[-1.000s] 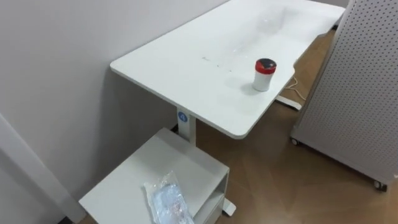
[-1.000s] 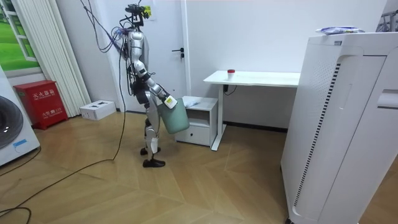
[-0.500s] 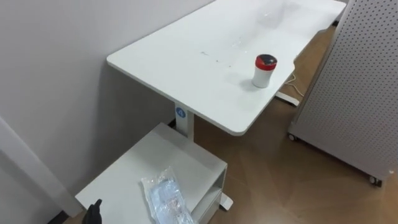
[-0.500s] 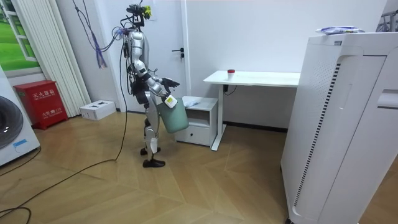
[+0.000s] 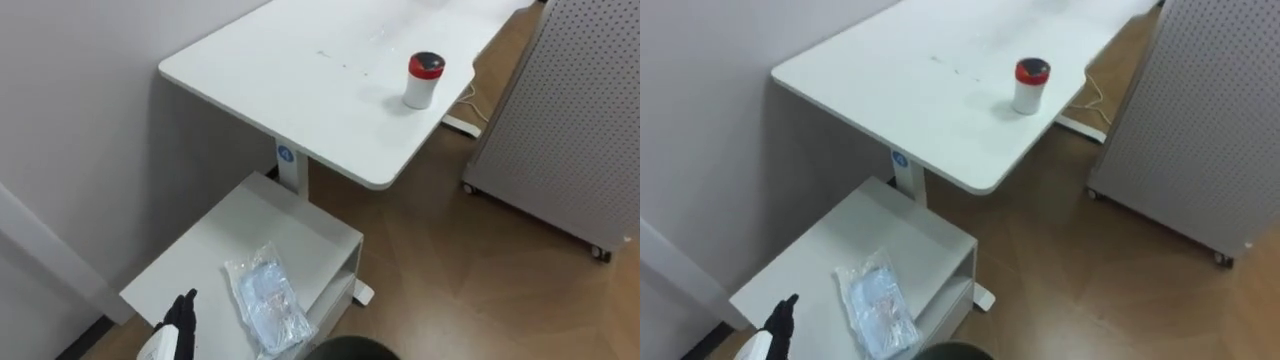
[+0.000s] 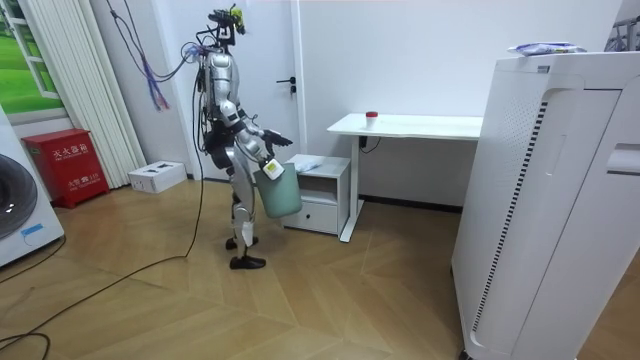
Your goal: Pick garbage
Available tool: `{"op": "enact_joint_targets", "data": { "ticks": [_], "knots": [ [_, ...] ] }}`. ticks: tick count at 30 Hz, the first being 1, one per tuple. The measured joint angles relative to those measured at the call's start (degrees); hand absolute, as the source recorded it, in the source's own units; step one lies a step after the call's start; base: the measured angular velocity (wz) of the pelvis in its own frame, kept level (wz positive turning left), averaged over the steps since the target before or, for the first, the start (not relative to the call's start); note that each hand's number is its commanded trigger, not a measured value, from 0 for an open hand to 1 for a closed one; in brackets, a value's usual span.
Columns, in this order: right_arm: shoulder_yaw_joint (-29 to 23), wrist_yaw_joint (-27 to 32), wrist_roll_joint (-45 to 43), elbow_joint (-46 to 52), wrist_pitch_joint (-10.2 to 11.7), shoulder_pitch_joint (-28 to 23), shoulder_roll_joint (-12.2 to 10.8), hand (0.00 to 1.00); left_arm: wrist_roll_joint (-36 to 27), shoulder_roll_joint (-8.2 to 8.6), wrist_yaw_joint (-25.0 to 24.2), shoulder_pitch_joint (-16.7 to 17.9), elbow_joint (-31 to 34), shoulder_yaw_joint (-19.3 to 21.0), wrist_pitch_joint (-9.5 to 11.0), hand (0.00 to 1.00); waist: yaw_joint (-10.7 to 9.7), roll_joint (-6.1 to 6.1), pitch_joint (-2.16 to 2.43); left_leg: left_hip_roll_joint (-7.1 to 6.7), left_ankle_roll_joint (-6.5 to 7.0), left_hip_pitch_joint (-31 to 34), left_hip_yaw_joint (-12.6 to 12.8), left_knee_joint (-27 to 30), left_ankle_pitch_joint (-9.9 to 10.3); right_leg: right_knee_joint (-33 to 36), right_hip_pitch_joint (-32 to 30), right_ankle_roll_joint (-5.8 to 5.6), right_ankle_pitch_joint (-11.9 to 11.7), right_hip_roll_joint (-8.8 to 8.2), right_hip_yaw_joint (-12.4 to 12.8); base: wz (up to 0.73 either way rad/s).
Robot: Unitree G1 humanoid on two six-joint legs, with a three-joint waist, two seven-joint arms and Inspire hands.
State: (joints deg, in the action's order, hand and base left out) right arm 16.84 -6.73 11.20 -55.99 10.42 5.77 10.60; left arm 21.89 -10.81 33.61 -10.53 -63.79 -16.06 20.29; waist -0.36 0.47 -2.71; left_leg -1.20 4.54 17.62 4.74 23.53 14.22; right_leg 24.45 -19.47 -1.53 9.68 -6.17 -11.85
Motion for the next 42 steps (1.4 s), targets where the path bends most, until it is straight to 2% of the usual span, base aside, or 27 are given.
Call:
{"op": "enact_joint_targets", "data": {
  "ticks": [2, 4, 7, 8, 11, 22, 26, 31, 37, 42],
  "knots": [
    [1.0, 1.2, 0.8, -0.1, 0.0, 0.4, 0.0, 1.0, -0.1, 0.46, 0.0, -1.6, -1.0, 0.0, 0.0, 0.0, -0.4, 0.4, -0.39, -0.02, 0.01, 3.1, 0.2, 1.7, 0.0, 1.8, -3.2, 0.26, 0.2, -0.29, 0.4, 0.0],
    [2.9, 1.9, 1.1, -0.3, 0.0, 1.1, -0.1, 1.0, -0.4, 0.46, 0.3, -3.2, -2.4, -0.2, 0.0, 0.0, -1.1, 0.46, -0.48, -0.01, 0.03, 5.1, 0.5, 2.5, 0.0, 2.9, -5.3, 0.51, 0.3, -0.73, 0.6, -0.02],
    [5.2, 2.3, 1.8, -0.3, 0.1, 1.6, 0.0, 1.0, -1.1, 0.94, 2.4, -6.0, -4.0, -1.9, 0.0, 0.0, -1.9, 0.55, -0.87, 0.1, 0.08, 7.4, 1.4, 3.5, 0.1, 4.4, -8.1, 0.76, 0.5, -0.76, 0.8, -0.07],
    [5.7, 2.4, 2.0, -0.2, 0.3, 2.1, 0.0, 1.0, -1.1, 1.06, 2.8, -6.9, -4.4, -2.4, 0.3, 0.0, -2.5, 0.98, -1.22, 0.16, 0.12, 8.7, 1.4, 4.2, 0.1, 4.8, -9.1, 0.85, 0.4, -0.75, 0.9, -0.05],
    [6.2, 3.1, 2.6, 0.1, 0.7, 2.5, -0.1, 1.0, -1.0, 1.46, 4.0, -8.9, -5.2, -2.7, 0.4, 0.0, -3.1, 1.29, -1.58, 0.36, 0.21, 11.2, 2.1, 5.4, 0.2, 6.2, -12.2, 1.05, 0.3, -0.76, 1.6, -0.09],
    [8.8, 5.2, 4.2, 0.5, 0.9, 4.3, -1.3, 1.0, -1.3, 1.22, 7.1, -11.9, -6.1, -5.0, 0.4, 0.0, -5.5, 1.93, -1.93, 0.98, 0.35, 17.8, 3.5, 8.8, 0.4, 9.5, -19.4, 1.83, 0.0, -1.04, 2.2, -0.05],
    [9.6, 5.4, 4.2, 0.5, 0.8, 4.8, -1.8, 1.0, -2.2, 1.31, 7.8, -12.3, -6.2, -6.8, 0.4, 0.0, -5.7, 2.38, -2.2, 1.89, 0.4, 19.7, 4.2, 10.3, 0.7, 9.6, -20.7, 2.4, -0.4, -1.04, 1.6, -0.04],
    [10.2, 5.8, 4.2, 0.5, 0.5, 5.5, -2.1, 1.0, -2.8, 1.46, 9.9, -13.8, -7.2, -7.1, 0.1, 0.0, -5.8, 2.94, -2.45, 2.67, 0.37, 21.2, 4.7, 11.4, 1.1, 9.5, -21.9, 3.08, -0.8, -0.84, 0.7, -0.07],
    [10.8, 6.6, 4.3, 0.5, -0.1, 5.8, -2.1, 1.0, -4.2, 1.88, 12.5, -14.4, -7.2, -7.2, -0.4, 0.0, -5.8, 3.61, -2.38, 2.75, 0.29, 21.7, 4.9, 11.2, 1.0, 9.7, -22.6, 3.15, -0.9, -0.81, 0.9, -0.01],
    [11.7, 6.7, 4.8, 0.5, -0.6, 6.6, -2.0, 1.0, -3.7, 2.92, 14.0, -14.7, -7.2, -7.4, -2.4, 0.0, -5.7, 3.61, -2.38, 2.69, 0.28, 22.8, 5.4, 11.3, 1.0, 10.4, -24.1, 3.15, -0.9, -1.1, 1.0, 0.0]
  ]
}}
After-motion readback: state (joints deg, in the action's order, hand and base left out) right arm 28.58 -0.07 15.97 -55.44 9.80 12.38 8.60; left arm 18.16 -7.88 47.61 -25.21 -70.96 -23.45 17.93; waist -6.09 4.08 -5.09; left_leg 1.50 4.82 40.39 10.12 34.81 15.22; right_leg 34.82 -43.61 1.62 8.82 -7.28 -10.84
